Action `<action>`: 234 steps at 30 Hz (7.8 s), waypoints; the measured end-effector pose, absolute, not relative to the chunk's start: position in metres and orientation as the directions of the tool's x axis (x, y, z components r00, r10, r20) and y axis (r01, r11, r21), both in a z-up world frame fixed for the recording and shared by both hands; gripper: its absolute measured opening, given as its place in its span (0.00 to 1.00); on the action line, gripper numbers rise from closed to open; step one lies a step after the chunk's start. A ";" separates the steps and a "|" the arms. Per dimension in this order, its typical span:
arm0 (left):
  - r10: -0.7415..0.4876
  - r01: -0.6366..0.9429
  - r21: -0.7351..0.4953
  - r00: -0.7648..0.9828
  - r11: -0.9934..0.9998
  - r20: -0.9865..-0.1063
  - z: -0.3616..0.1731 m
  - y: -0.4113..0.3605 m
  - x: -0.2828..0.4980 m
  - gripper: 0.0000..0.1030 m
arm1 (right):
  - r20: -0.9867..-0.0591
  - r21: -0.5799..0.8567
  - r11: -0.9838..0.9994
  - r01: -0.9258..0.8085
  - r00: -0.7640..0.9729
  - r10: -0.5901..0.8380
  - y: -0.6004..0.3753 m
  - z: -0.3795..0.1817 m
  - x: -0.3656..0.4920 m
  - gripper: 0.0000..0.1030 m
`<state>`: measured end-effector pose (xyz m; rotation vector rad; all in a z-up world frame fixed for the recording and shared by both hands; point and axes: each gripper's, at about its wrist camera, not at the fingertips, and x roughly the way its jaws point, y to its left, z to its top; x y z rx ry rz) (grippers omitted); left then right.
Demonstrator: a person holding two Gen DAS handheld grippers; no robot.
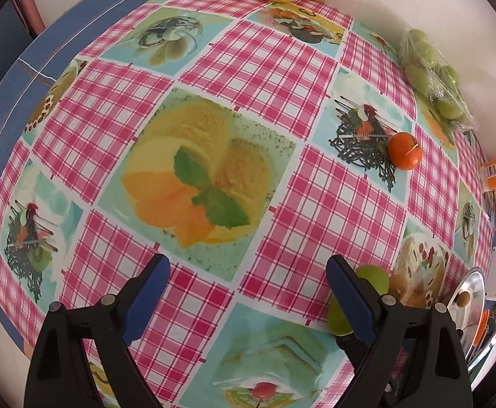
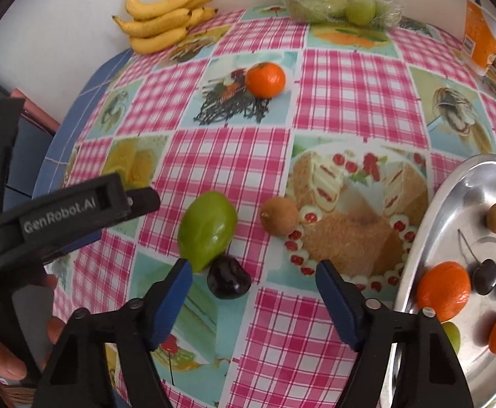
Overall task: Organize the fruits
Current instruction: 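Grasp the last black cherry with the right tool while the left tool grasps the green mango, then carry the cherry and green mango over the steel bowl, then lower the cherry and green mango into the steel bowl and open both tools, then move both open tools back toward the brown kiwi and the mandarin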
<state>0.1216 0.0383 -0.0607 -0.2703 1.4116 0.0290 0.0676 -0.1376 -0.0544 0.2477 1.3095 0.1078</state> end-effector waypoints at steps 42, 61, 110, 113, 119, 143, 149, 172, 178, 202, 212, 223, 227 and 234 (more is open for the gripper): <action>-0.340 0.102 -0.332 0.084 0.938 -0.937 -0.059 -0.052 0.124 0.58 | -0.948 0.234 0.967 0.102 0.245 0.204 -0.161 -0.046 0.057 0.31; -0.375 0.083 -0.370 0.068 0.925 -0.924 -0.066 -0.054 0.119 0.38 | -0.951 0.230 0.967 0.110 0.238 0.199 -0.163 -0.047 0.056 0.31; -0.413 0.118 -0.396 0.216 0.910 -0.885 0.005 -0.049 0.107 0.38 | -0.921 0.248 0.932 0.266 0.364 0.141 -0.227 0.008 0.030 0.31; -0.408 0.146 -0.384 0.213 0.912 -0.888 0.007 -0.059 0.104 0.38 | -0.922 0.241 0.920 0.310 0.370 0.117 -0.244 0.008 0.026 0.31; -0.416 0.222 -0.373 0.198 0.901 -0.887 0.013 -0.087 0.093 0.38 | -0.926 0.226 0.889 0.398 0.372 0.069 -0.279 0.009 0.017 0.31; -0.422 0.514 -0.324 0.082 0.794 -0.903 0.008 -0.201 0.024 0.38 | -0.934 0.219 0.749 0.625 0.356 -0.025 -0.370 0.000 -0.032 0.31; -0.426 0.523 -0.338 0.053 0.782 -0.903 0.004 -0.209 0.015 0.38 | -0.945 0.185 0.734 0.654 0.324 -0.051 -0.379 -0.007 -0.037 0.31; -0.384 0.582 -0.308 0.009 0.753 -0.923 -0.016 -0.230 0.003 0.38 | -0.965 0.138 0.716 0.684 0.256 -0.059 -0.384 -0.029 -0.036 0.31; -0.384 0.574 -0.307 0.014 0.759 -0.923 -0.016 -0.229 0.004 0.38 | -0.966 0.138 0.712 0.688 0.254 -0.058 -0.384 -0.029 -0.036 0.32; -0.314 0.313 -0.248 0.182 0.917 -0.932 0.000 -0.161 0.057 0.66 | -0.937 0.158 0.763 0.627 0.339 -0.085 -0.366 -0.006 -0.026 0.61; -0.184 0.186 -0.140 0.243 0.972 -0.952 -0.009 -0.133 0.071 0.87 | -0.928 0.151 0.845 0.513 0.369 -0.058 -0.328 0.003 -0.011 0.70; -0.091 0.161 -0.049 0.265 0.986 -0.960 -0.020 -0.121 0.079 0.92 | -0.929 0.142 0.876 0.461 0.367 -0.042 -0.312 -0.003 -0.005 0.90; -0.066 0.146 -0.025 0.283 0.989 -0.957 -0.019 -0.118 0.080 0.93 | -0.927 0.153 0.875 0.459 0.374 -0.034 -0.312 -0.003 -0.005 0.98; -0.063 0.134 -0.020 0.325 0.991 -0.944 -0.015 -0.110 0.085 0.93 | -0.919 0.150 0.881 0.449 0.392 -0.043 -0.310 -0.005 -0.005 1.00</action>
